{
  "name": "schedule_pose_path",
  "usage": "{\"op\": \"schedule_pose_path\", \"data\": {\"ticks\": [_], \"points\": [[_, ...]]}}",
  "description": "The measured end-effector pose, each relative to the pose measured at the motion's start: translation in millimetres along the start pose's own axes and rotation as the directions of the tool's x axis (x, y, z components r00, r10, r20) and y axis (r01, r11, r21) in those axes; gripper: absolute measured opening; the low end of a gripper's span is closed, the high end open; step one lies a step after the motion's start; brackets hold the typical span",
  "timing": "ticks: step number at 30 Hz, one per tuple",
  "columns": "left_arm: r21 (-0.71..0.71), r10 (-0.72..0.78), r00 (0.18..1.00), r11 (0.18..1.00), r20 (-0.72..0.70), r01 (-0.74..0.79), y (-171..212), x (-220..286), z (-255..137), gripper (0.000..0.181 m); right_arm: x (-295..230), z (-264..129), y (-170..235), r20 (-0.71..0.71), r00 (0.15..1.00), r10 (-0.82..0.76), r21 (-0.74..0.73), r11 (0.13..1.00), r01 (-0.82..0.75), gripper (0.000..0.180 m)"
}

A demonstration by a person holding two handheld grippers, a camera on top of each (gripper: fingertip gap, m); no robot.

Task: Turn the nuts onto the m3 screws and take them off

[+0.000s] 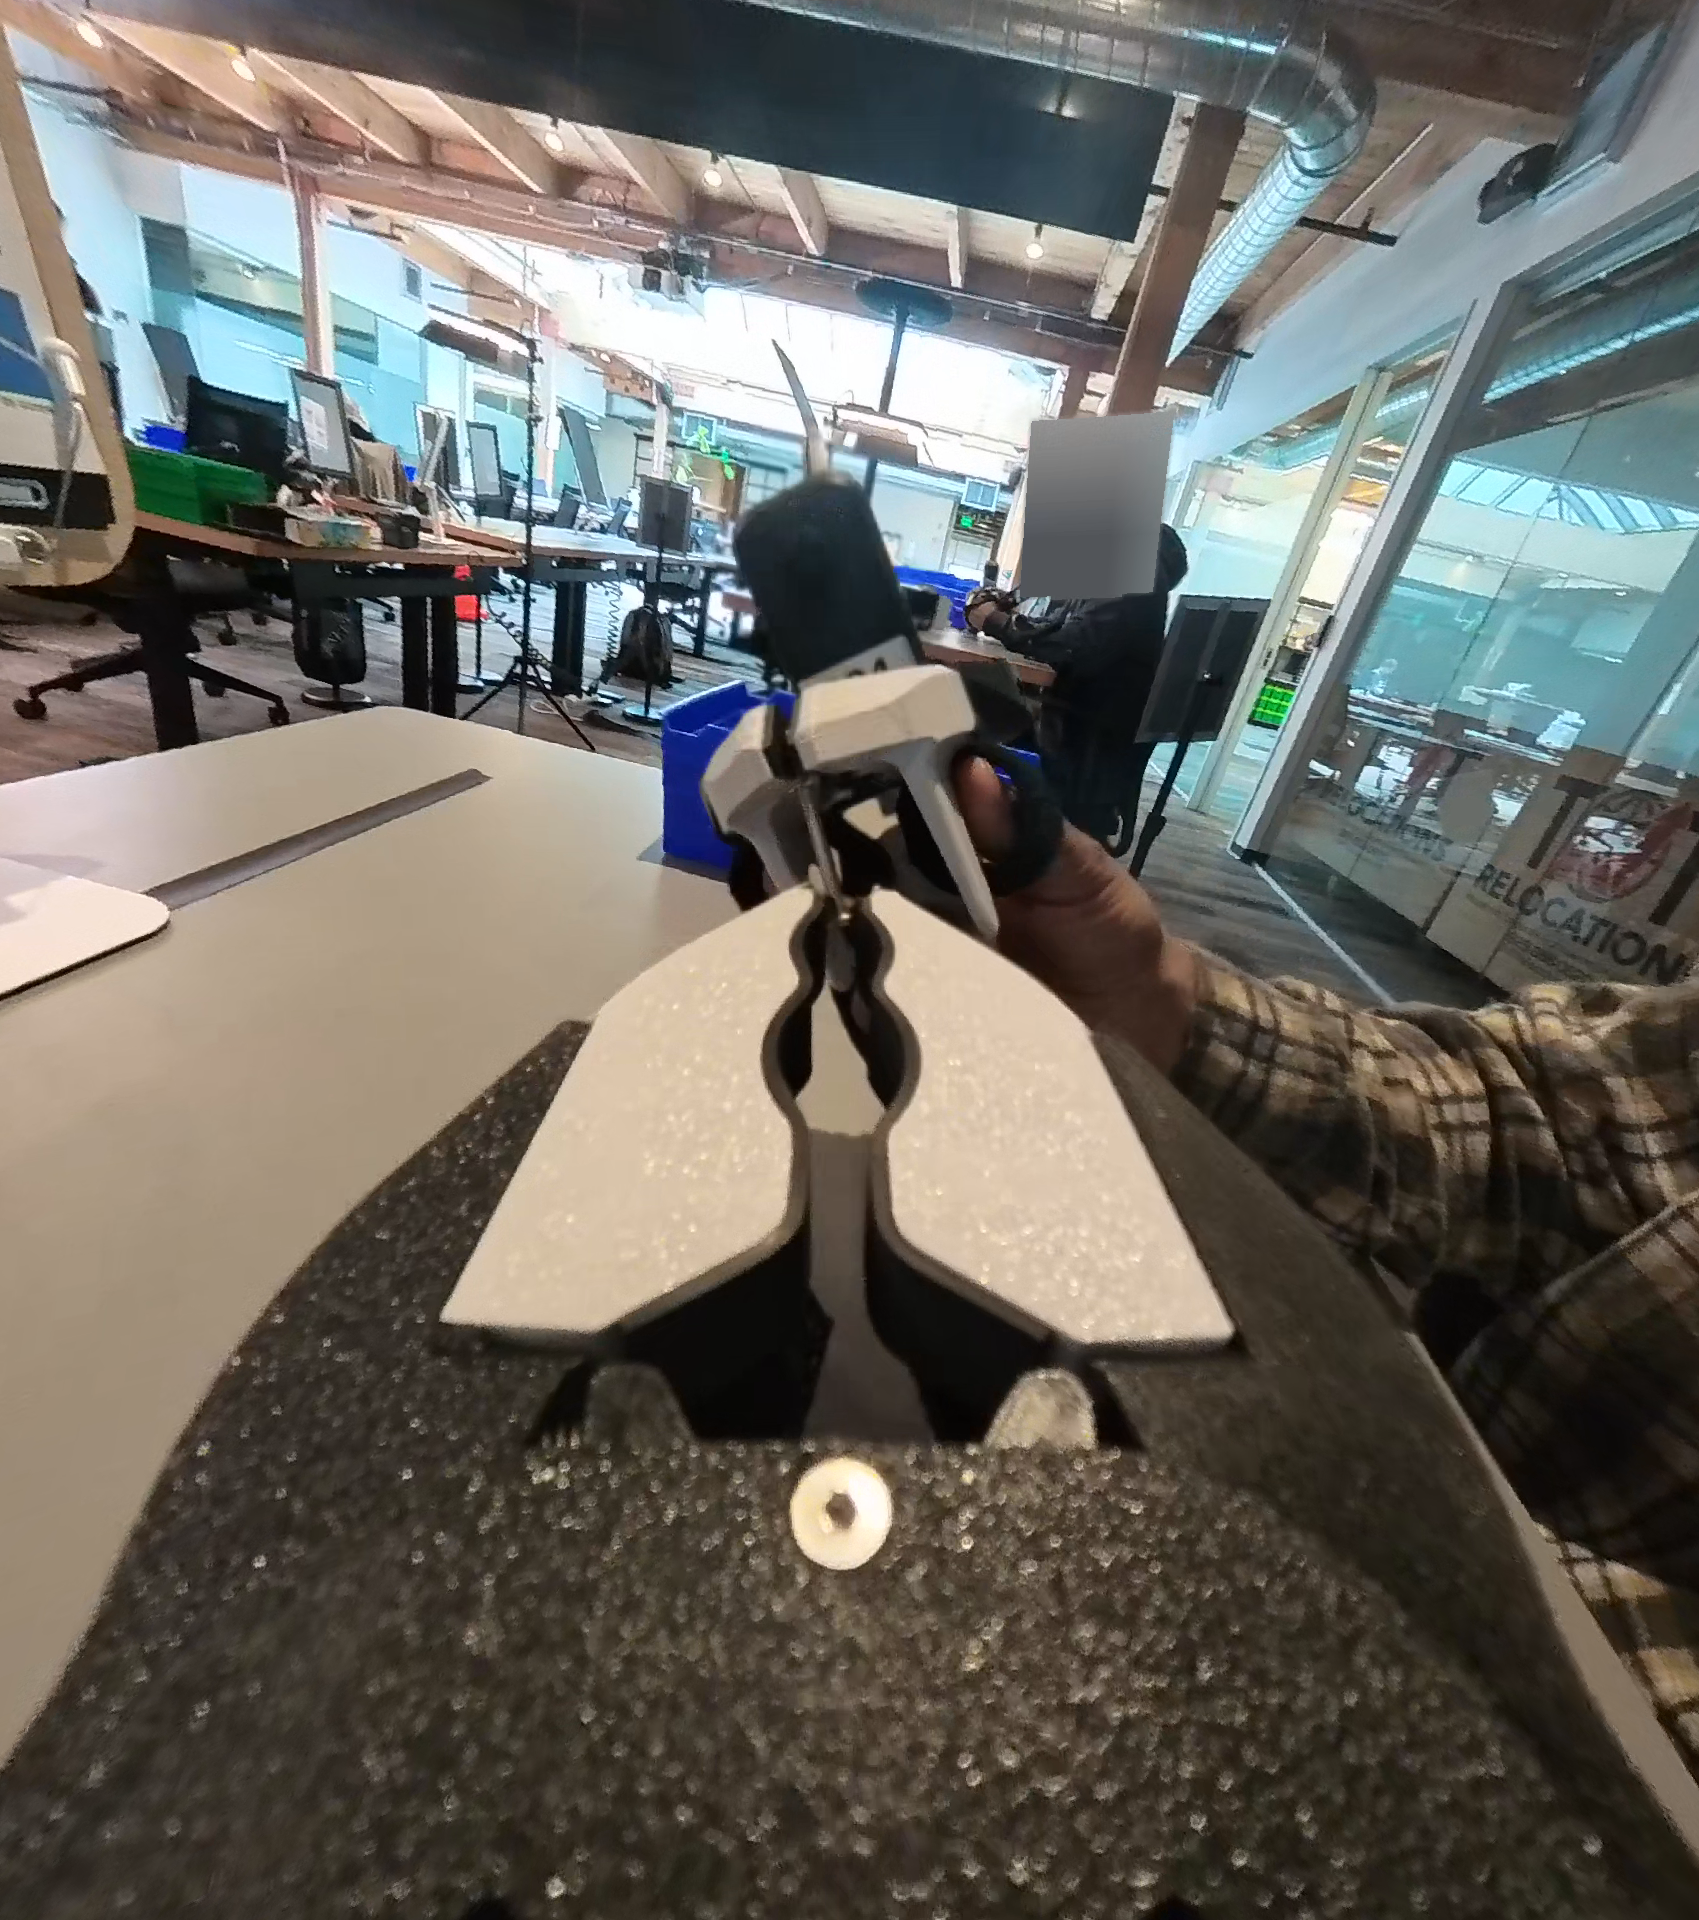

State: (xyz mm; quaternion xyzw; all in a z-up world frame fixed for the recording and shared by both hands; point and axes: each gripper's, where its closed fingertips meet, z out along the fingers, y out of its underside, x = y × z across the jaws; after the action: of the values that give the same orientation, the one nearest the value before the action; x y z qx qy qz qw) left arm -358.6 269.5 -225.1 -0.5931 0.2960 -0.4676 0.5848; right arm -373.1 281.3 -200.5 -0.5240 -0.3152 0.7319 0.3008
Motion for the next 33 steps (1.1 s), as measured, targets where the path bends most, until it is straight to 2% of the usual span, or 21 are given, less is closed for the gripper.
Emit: {"op": "schedule_pose_path", "data": {"ticks": [6, 10, 18, 33], "points": [[-0.059, -0.034, 0.999, 0.998, -0.020, 0.033, 8.2, -3.2, 0.3, 0.020, 1.9, -0.6, 2.7, -0.050, 0.987, -0.152, -0.175, 0.974, 0.141, 0.002], [-0.062, -0.057, 0.998, 0.996, -0.007, 0.057, 11.4, -8.2, -0.7, 0.029, 1.5, 2.6, 1.8, -0.024, 0.979, -0.201, -0.234, 0.954, 0.190, 0.002], [-0.069, -0.073, 0.995, 0.995, -0.067, 0.068, 13.9, -1.6, 0.8, 0.019, 4.0, 7.2, 16.3, 0.038, 0.960, -0.279, -0.289, 0.916, 0.278, 0.002], [-0.139, -0.054, 0.994, 0.990, -0.093, 0.041, 27.0, 5.1, 7.0, 0.005, -1.7, 6.0, 26.9, 0.094, 0.953, -0.287, -0.337, 0.892, 0.302, 0.002]]}}
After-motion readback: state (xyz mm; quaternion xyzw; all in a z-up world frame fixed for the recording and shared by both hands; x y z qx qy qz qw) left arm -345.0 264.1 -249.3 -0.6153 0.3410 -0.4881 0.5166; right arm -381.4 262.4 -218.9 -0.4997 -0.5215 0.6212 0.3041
